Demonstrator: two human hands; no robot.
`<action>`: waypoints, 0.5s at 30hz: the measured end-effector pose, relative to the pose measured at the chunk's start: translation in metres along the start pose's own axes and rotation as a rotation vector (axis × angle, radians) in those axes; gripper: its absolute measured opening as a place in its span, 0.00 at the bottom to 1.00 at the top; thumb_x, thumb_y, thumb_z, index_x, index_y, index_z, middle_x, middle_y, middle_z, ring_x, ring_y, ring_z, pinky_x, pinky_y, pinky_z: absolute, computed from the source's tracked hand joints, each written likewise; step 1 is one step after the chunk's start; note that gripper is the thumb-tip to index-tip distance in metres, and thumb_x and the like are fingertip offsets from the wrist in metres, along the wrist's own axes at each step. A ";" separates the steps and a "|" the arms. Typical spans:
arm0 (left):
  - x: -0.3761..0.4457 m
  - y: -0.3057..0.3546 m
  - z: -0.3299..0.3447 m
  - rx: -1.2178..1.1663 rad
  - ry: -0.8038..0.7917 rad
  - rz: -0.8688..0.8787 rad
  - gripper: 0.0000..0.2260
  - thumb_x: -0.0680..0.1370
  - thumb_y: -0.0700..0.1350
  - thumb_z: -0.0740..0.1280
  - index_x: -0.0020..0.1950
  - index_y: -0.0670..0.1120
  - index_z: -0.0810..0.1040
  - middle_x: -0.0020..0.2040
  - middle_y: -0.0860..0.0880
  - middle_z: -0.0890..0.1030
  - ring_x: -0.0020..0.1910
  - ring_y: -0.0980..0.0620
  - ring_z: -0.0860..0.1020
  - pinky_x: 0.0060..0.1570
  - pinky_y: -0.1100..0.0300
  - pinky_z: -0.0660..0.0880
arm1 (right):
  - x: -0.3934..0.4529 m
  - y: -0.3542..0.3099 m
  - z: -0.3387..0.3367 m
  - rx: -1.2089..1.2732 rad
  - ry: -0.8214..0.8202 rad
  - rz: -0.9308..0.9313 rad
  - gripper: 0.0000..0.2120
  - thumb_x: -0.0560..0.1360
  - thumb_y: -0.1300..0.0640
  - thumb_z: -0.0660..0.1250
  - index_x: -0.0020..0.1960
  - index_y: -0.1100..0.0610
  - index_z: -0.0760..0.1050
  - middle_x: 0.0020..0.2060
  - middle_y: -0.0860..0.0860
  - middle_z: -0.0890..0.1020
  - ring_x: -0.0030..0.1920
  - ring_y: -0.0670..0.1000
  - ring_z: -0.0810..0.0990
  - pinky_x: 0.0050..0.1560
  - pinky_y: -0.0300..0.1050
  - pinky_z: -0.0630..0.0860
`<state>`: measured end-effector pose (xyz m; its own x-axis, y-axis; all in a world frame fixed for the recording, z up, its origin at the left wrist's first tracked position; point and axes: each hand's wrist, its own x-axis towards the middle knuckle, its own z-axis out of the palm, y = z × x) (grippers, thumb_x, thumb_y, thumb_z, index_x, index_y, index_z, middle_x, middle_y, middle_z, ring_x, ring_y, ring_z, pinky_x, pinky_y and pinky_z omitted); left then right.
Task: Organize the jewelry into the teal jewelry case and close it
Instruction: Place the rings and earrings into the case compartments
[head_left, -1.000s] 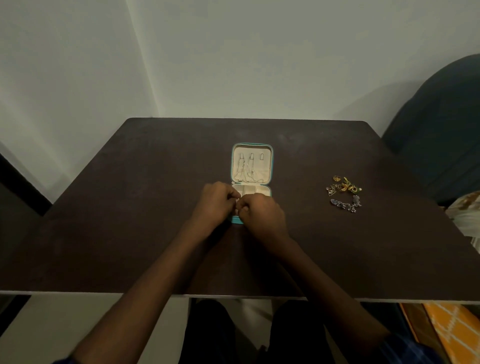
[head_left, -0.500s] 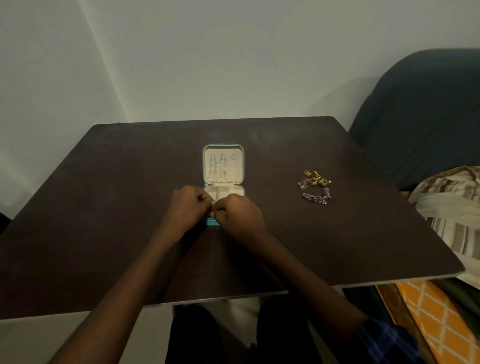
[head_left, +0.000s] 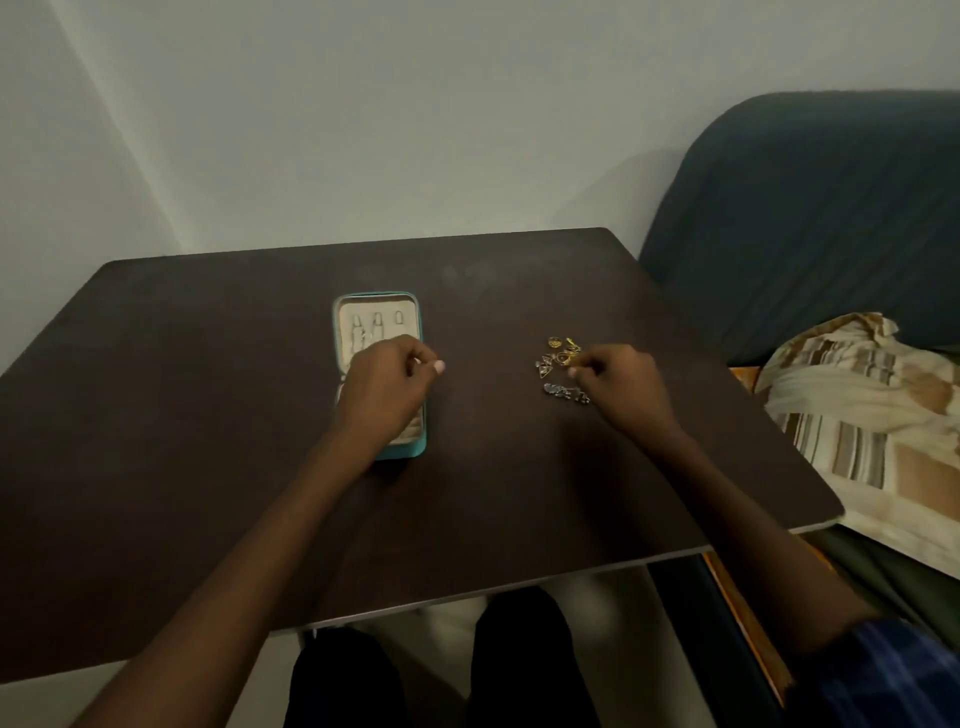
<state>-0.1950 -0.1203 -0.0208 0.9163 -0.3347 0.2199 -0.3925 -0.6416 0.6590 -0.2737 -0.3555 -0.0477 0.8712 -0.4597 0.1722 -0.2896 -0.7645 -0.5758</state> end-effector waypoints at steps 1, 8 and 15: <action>0.002 0.009 0.008 -0.015 -0.025 0.026 0.05 0.76 0.46 0.67 0.47 0.46 0.80 0.41 0.49 0.80 0.42 0.53 0.77 0.43 0.60 0.70 | 0.004 0.011 -0.003 -0.008 0.003 0.032 0.06 0.74 0.55 0.66 0.46 0.53 0.81 0.40 0.50 0.82 0.45 0.53 0.80 0.42 0.44 0.73; 0.037 0.050 0.069 -0.003 -0.164 0.147 0.07 0.76 0.44 0.67 0.52 0.44 0.81 0.47 0.46 0.83 0.47 0.51 0.78 0.45 0.64 0.68 | 0.034 0.044 0.000 0.000 -0.021 0.074 0.08 0.75 0.55 0.65 0.49 0.55 0.81 0.42 0.50 0.81 0.43 0.50 0.78 0.43 0.42 0.73; 0.084 0.067 0.121 0.078 -0.259 0.128 0.17 0.78 0.41 0.65 0.66 0.43 0.74 0.61 0.43 0.79 0.61 0.47 0.76 0.57 0.63 0.68 | 0.060 0.045 0.022 -0.143 -0.029 0.053 0.13 0.73 0.49 0.65 0.44 0.58 0.81 0.40 0.55 0.82 0.44 0.56 0.80 0.37 0.43 0.72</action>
<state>-0.1533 -0.2749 -0.0455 0.8121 -0.5748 0.1003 -0.5176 -0.6303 0.5786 -0.2251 -0.4072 -0.0808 0.8638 -0.4892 0.1202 -0.3869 -0.7971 -0.4637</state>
